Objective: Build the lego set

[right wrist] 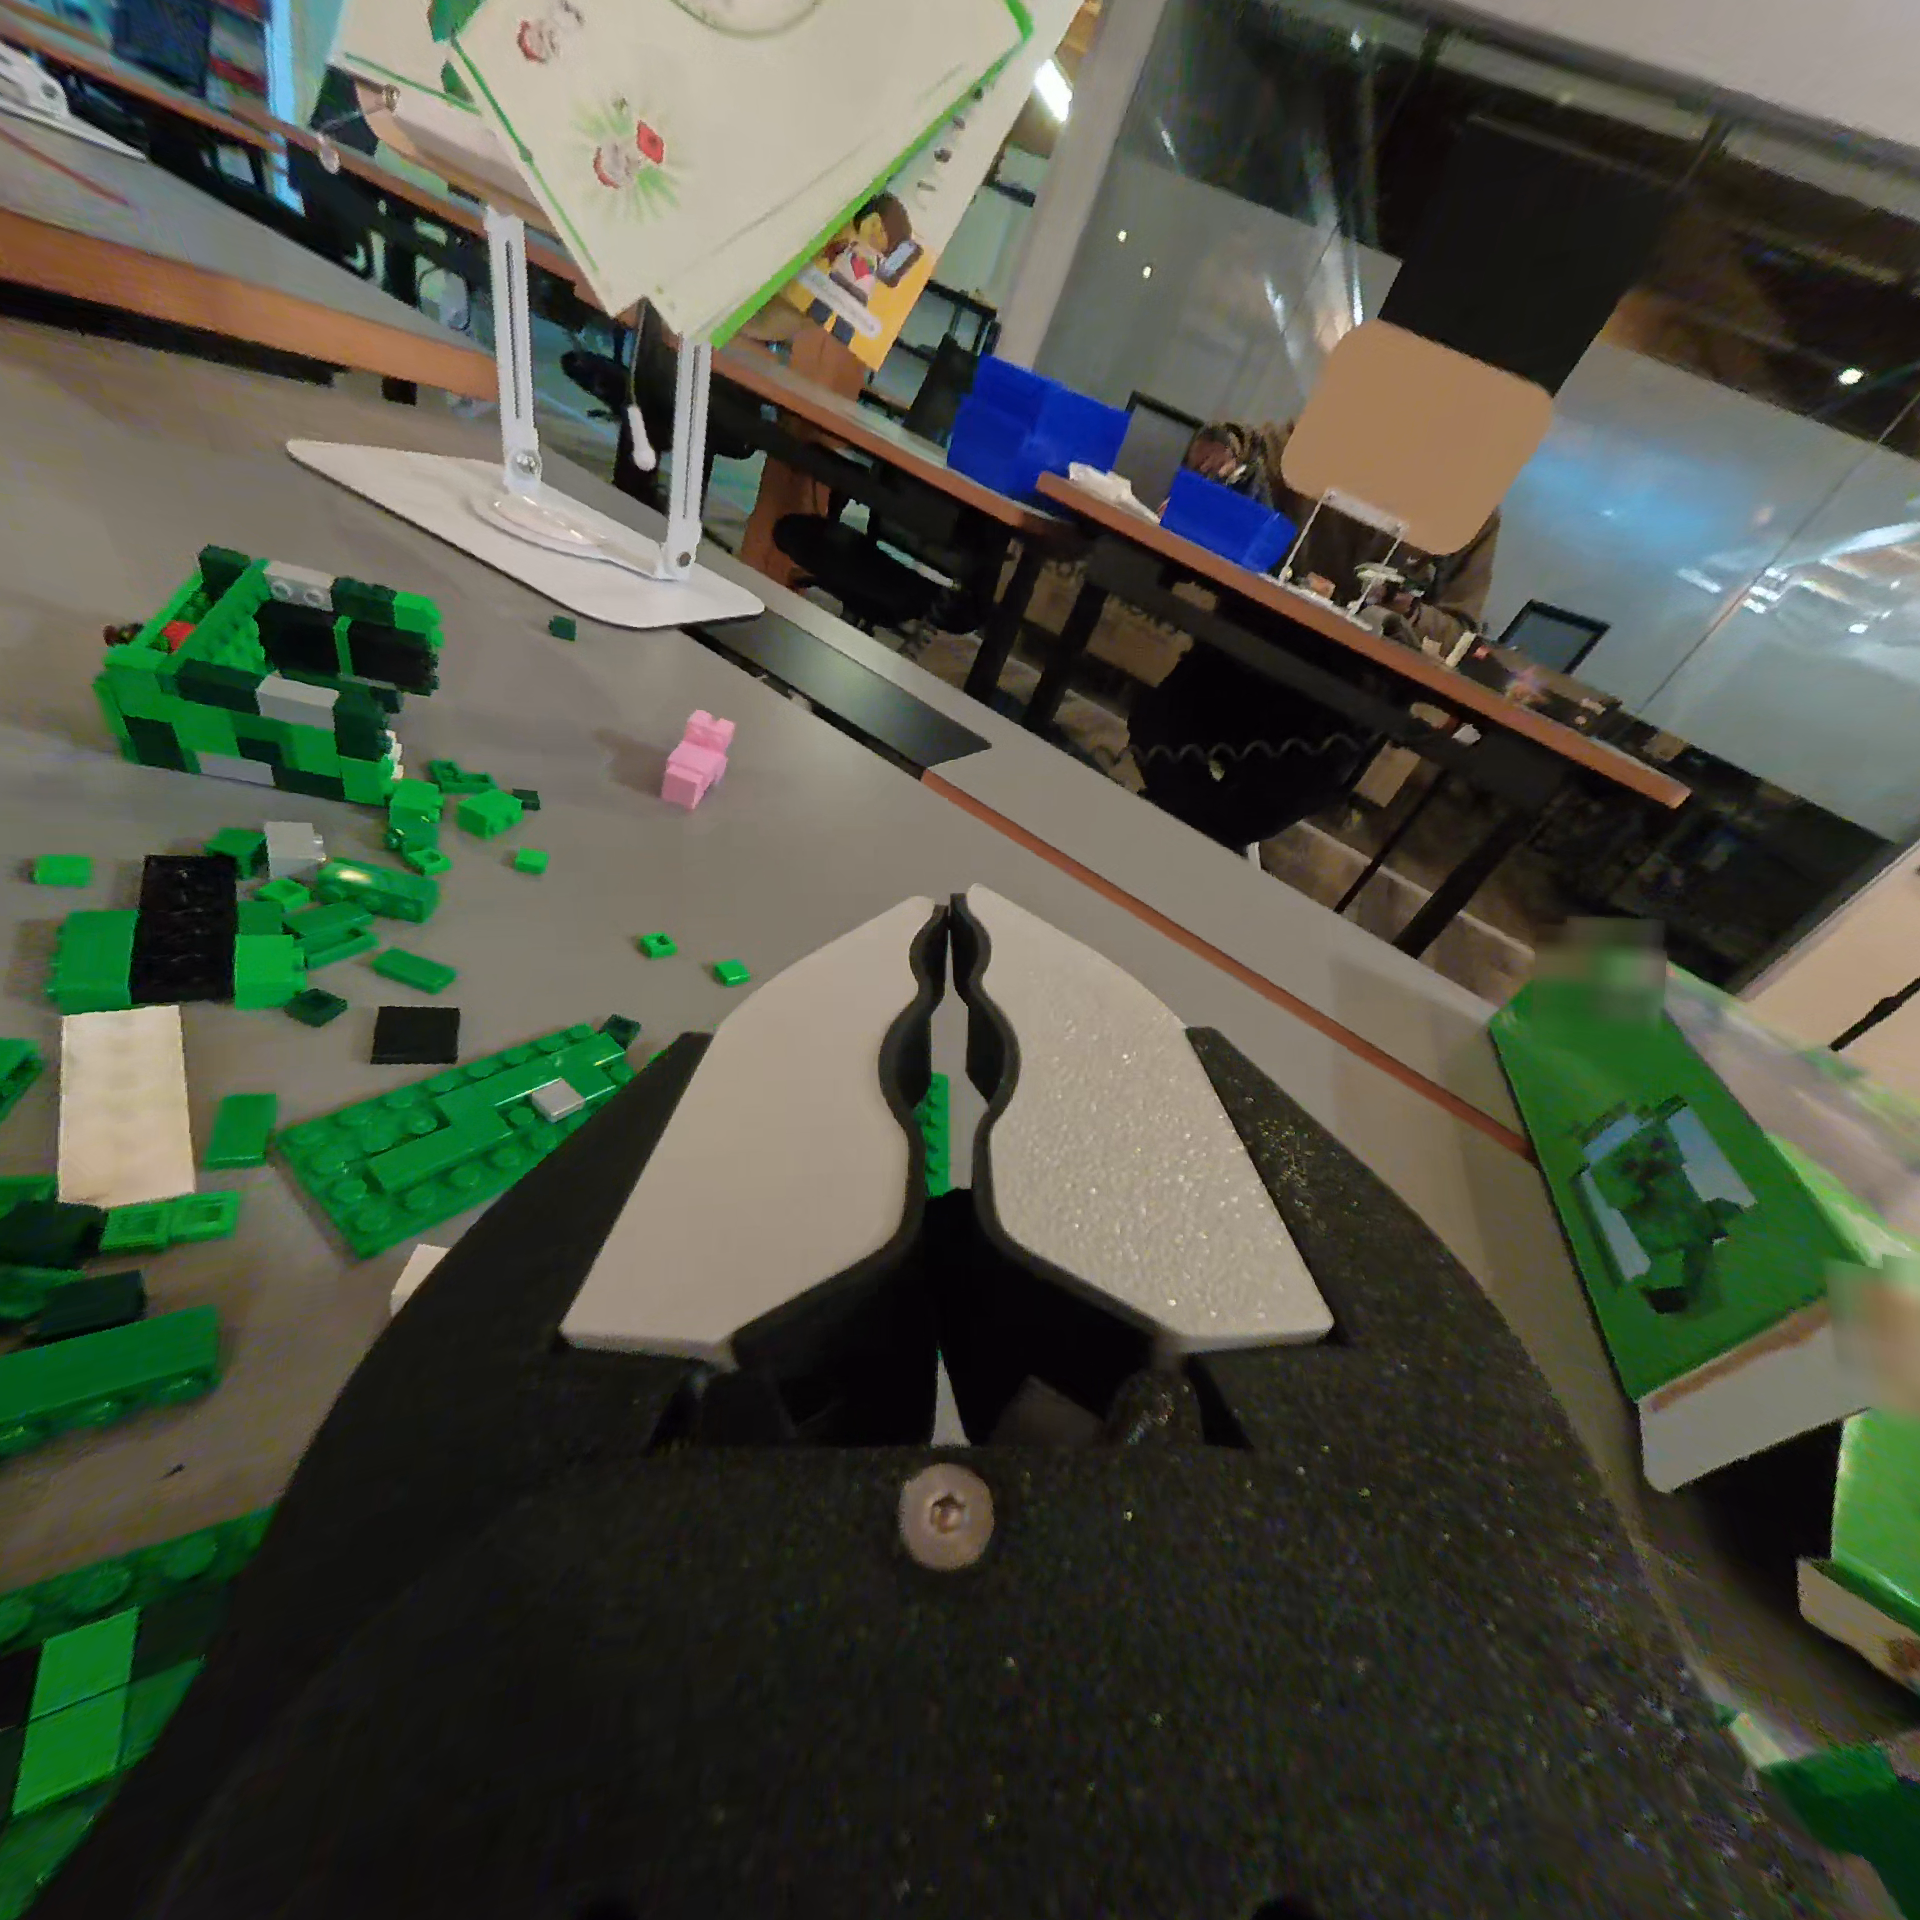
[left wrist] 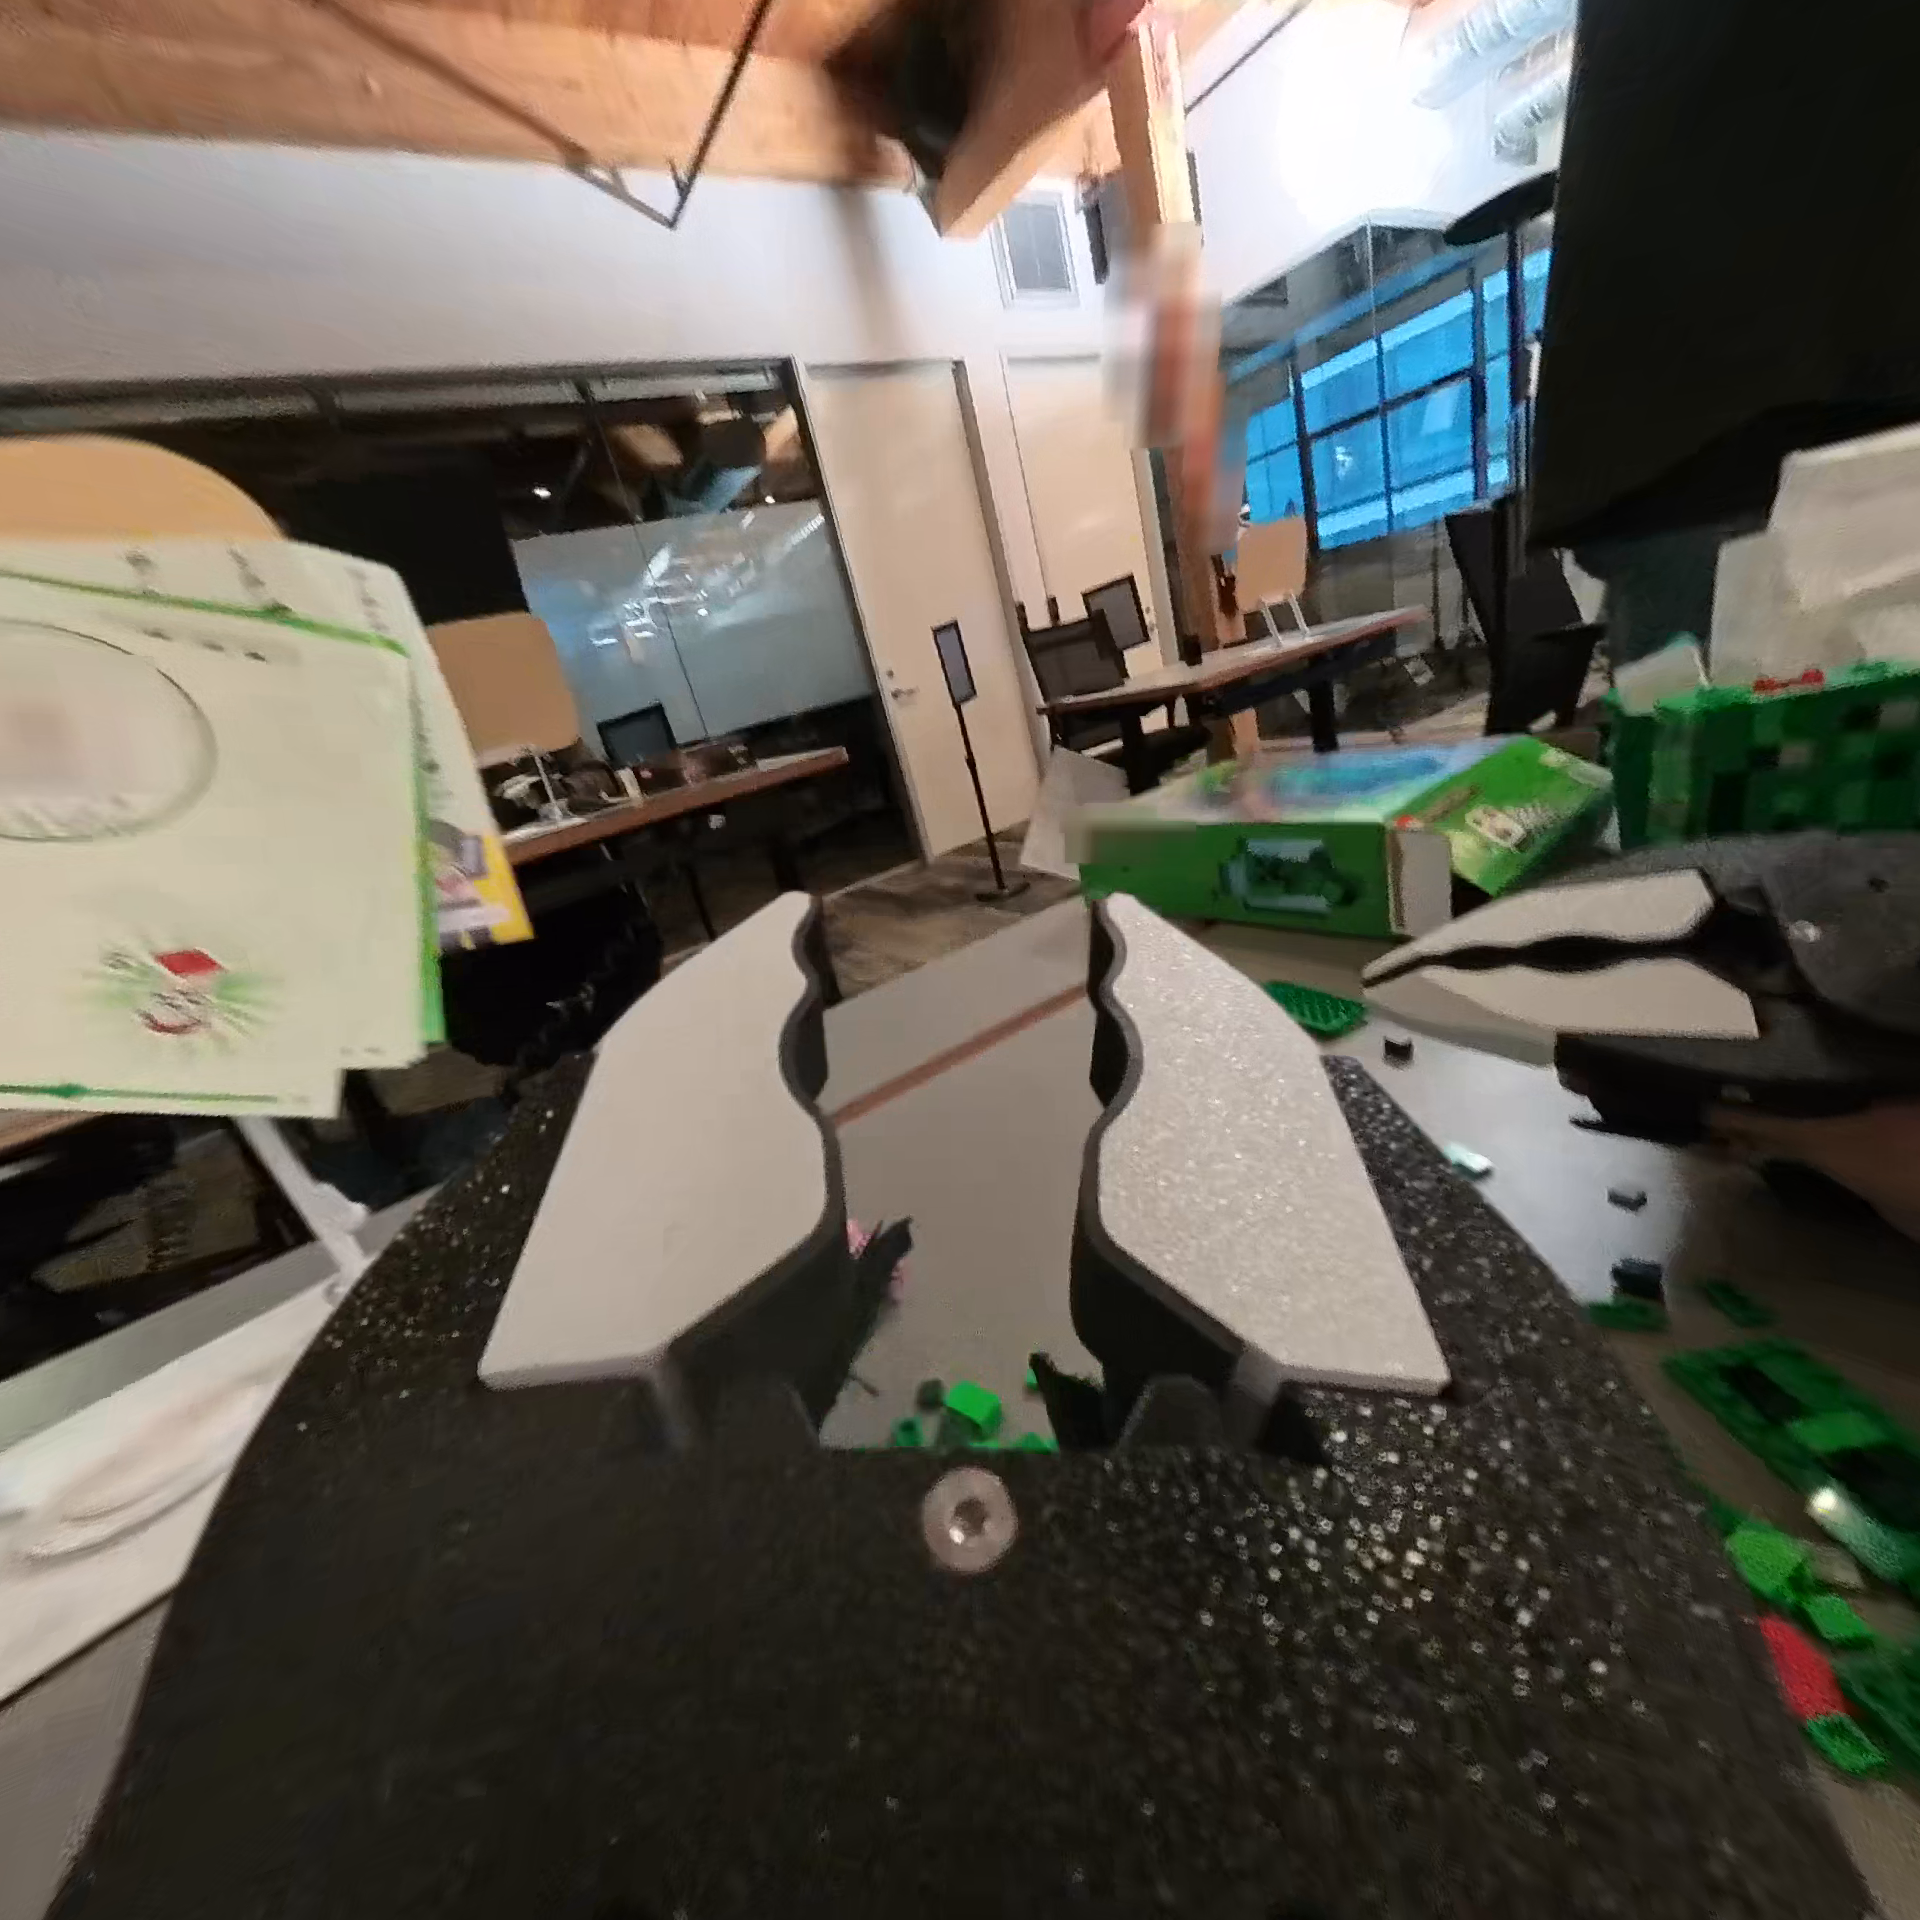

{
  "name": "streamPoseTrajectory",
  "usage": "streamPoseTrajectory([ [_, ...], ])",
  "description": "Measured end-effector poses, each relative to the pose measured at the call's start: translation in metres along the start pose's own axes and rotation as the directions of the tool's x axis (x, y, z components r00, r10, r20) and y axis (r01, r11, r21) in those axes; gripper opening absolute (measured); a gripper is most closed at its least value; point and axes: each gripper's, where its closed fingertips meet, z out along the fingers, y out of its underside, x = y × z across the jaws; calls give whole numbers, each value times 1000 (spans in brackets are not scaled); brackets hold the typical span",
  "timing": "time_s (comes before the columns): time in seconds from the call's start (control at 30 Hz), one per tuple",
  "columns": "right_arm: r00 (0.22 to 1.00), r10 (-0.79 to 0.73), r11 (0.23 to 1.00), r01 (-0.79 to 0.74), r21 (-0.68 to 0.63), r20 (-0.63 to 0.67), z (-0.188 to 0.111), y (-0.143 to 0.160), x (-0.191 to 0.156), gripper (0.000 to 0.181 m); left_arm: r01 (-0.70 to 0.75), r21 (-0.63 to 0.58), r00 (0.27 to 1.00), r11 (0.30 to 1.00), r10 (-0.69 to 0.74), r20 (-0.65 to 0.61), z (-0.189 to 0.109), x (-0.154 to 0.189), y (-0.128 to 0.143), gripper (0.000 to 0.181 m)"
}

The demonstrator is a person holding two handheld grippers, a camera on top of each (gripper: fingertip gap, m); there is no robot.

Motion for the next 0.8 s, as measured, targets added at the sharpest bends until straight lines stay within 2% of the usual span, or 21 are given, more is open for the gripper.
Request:
streamPoseTrajectory([
  [0.13, 999, -31, 999, 31, 26, -9, -2, -3, -2, 2, 64, -26, 998, 998, -64, -3, -13, -5, -19, 56],
  [0.2, 999, -49, 998, 49, 32, -4, -2, -4, -4, 1, 108, -112, 986, 988, -121, -116, -21, 18, -15, 60],
  [0.23, 998, -56, 998, 56, 35, -4, -2, -4, -4, 1, 108, -150, 962, 983, -141, -235, -29, 42, -15, 58],
  [0.3, 998, -60, 997, 60, 39, -3, -2, -4, -5, 1, 25, -248, 840, 968, -155, -520, -58, 102, -7, 53],
  [0.33, 998, -57, 998, 57, 41, -4, -2, -5, -5, 1, -44, -295, 749, 954, -164, -642, -79, 130, 1, 49],
  [0.37, 999, -51, 998, 51, 43, -5, -2, -5, -4, 1, -118, -336, 626, 934, -192, -755, -105, 156, 9, 42],
  [0.43, 999, -38, 998, 38, 53, -9, -3, -6, -2, 1, -219, -410, 423, 885, -293, -858, -151, 192, 23, 38],
  [0.47, 999, -33, 998, 33, 60, -11, -4, -7, -1, 1, -254, -449, 339, 857, -356, -871, -170, 205, 27, 36],
  [0.53, 1000, -25, 997, 25, 71, -10, -6, -8, -1, 1, -336, -495, 232, 801, -439, -868, -197, 223, 38, 32],
  [0.63, 1000, -23, 997, 24, 74, -12, -8, -8, 0, 1, -466, -473, 208, 748, -427, -880, -211, 235, 62, 31],
  [0.7, 1000, -22, 997, 23, 75, -12, -8, -8, 0, 1, -475, -469, 189, 745, -434, -881, -213, 242, 67, 27],
  [0.8, 1000, -17, 997, 18, 75, -14, -8, -8, 0, 1, -493, -478, 210, 727, -434, -876, -208, 241, 77, 22],
])
